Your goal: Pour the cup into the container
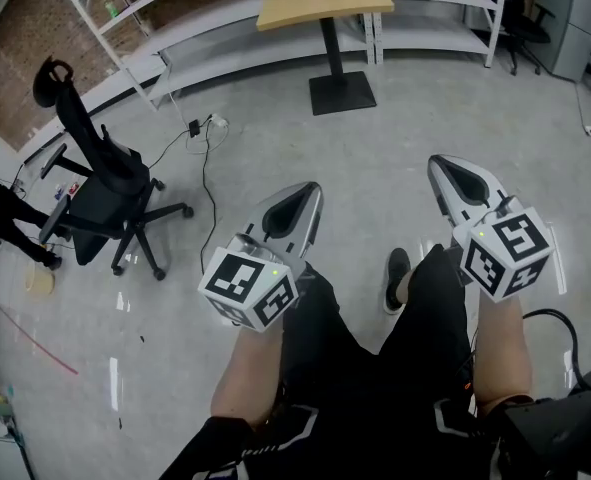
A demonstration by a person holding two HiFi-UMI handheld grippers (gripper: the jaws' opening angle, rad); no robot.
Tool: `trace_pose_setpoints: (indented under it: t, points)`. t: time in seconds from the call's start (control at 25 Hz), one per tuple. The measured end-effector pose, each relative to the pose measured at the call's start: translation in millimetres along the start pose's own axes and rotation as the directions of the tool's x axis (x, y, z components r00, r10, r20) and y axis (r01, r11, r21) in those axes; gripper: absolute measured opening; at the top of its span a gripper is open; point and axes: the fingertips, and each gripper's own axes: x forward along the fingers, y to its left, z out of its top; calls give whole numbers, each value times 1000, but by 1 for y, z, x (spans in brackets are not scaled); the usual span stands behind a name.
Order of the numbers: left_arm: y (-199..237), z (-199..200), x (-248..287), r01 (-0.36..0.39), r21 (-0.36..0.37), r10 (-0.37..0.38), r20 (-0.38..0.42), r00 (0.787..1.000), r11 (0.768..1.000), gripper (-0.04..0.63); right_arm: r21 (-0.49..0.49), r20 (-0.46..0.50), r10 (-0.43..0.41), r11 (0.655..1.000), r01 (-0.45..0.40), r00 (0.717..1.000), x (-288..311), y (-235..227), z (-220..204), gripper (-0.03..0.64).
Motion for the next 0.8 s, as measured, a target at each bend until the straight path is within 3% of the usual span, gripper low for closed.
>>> trace_pose_setpoints:
  t: [0.8]
  points:
    - [-15,0,9,25,14,-24,-7,1000,1000,2,35,16,-25,999,24,1000,-13,-11,-6,0]
